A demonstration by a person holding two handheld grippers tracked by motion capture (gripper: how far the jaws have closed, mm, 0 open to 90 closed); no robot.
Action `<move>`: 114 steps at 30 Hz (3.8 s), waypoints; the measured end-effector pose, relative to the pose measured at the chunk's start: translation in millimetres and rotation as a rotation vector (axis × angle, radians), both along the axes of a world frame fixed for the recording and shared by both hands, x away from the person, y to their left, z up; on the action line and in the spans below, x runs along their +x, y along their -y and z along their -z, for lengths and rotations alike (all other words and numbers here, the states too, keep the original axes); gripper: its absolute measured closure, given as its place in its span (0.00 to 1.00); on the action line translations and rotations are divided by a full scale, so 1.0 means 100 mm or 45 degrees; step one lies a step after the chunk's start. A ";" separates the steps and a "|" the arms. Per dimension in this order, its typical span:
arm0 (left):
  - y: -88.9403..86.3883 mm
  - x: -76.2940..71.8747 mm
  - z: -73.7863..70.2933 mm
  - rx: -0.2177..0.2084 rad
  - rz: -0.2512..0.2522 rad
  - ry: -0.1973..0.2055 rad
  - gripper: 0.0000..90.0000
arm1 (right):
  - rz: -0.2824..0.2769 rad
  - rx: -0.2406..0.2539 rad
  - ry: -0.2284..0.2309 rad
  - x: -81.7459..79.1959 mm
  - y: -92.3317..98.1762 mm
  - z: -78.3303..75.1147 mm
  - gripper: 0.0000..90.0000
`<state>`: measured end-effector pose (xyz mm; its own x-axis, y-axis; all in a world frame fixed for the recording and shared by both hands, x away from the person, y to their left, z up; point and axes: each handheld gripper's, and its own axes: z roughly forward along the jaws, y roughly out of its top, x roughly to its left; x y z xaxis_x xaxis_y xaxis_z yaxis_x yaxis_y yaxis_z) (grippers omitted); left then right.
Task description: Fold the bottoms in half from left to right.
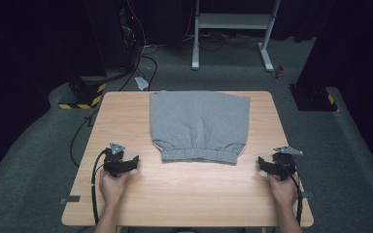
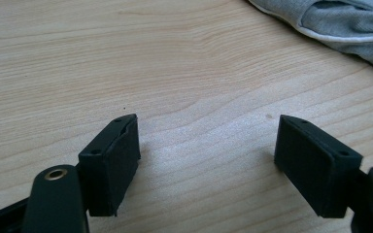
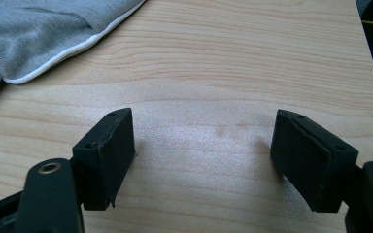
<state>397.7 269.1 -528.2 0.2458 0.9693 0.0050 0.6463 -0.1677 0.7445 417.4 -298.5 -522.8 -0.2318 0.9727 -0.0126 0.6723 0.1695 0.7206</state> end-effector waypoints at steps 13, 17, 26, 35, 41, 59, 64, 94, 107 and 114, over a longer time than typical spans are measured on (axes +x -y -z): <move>0.00 0.00 0.00 0.001 -0.002 -0.002 0.28 | 0.004 0.000 -0.001 0.00 0.00 0.00 0.27; 0.01 0.00 0.00 0.000 -0.011 -0.002 0.28 | 0.008 -0.001 -0.003 -0.01 0.00 0.00 0.27; 0.05 0.00 -0.02 -0.003 -0.038 -0.018 0.33 | 0.049 0.003 -0.005 -0.04 0.01 -0.02 0.37; 0.16 -0.02 -0.07 -0.041 0.036 -0.007 0.35 | 0.000 0.102 0.018 -0.09 -0.04 -0.03 0.48; 0.40 -0.01 -0.19 -0.064 0.135 0.064 0.39 | -0.070 0.134 0.061 -0.11 -0.14 -0.06 0.54; 0.97 0.13 -0.30 -0.060 0.297 0.078 0.44 | -0.268 0.158 0.111 -0.04 -0.65 -0.18 0.65; 1.07 0.18 -0.29 -0.056 0.302 0.071 0.43 | -0.314 0.137 0.117 0.00 -0.84 -0.22 0.65; 1.34 0.28 -0.06 0.054 0.334 0.045 0.40 | -0.374 0.050 0.014 0.18 -1.15 -0.03 0.57; 1.31 0.12 -0.02 0.023 0.366 0.079 0.41 | -0.403 0.064 0.016 0.04 -1.12 -0.02 0.57; 1.31 0.03 -0.02 0.036 0.383 0.088 0.42 | -0.417 0.075 0.031 -0.05 -1.10 0.00 0.57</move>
